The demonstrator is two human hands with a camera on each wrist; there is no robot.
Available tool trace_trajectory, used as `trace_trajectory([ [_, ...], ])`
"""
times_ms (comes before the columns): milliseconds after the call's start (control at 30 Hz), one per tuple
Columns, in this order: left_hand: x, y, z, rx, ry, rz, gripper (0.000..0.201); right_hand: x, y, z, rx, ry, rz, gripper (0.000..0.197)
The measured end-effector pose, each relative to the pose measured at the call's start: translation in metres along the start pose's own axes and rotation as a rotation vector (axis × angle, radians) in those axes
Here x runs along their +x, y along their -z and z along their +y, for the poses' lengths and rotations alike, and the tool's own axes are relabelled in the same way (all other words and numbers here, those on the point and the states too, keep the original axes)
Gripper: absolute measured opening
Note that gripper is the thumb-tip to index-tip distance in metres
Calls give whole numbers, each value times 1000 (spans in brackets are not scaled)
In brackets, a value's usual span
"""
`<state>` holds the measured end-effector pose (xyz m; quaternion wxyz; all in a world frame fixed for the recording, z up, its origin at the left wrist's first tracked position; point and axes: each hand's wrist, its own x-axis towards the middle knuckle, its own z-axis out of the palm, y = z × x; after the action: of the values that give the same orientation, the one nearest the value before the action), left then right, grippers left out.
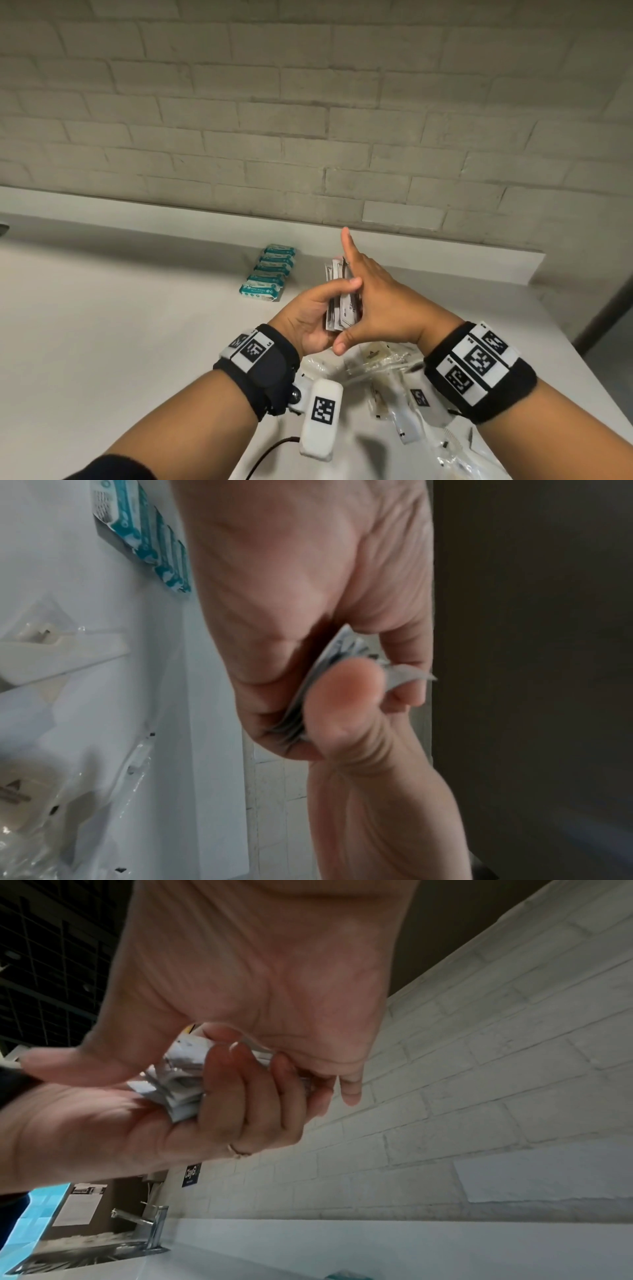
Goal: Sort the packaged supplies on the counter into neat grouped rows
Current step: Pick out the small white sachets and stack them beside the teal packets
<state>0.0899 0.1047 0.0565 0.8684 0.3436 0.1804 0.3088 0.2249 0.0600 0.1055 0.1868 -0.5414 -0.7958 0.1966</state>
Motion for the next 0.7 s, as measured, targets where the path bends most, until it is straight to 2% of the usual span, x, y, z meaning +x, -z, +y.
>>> trace_trajectory([
  [100,0,-3,3,-31,2,18,29,-3,0,-1,56,15,35,155],
  [233,-1,-16,8,-50,31,54,42,-6,-3,-3,-82,61,60,146],
  [400,-1,-22,11,-60,60,90,50,-6,-7,-5,-172,70,32,147],
  [567,-2,-17,12,-39,73,67,28,-4,-3,-2,-118,74,29,141],
  [700,-11,-7,13,65,97,-6,26,-3,4,2,-39,65,27,141],
])
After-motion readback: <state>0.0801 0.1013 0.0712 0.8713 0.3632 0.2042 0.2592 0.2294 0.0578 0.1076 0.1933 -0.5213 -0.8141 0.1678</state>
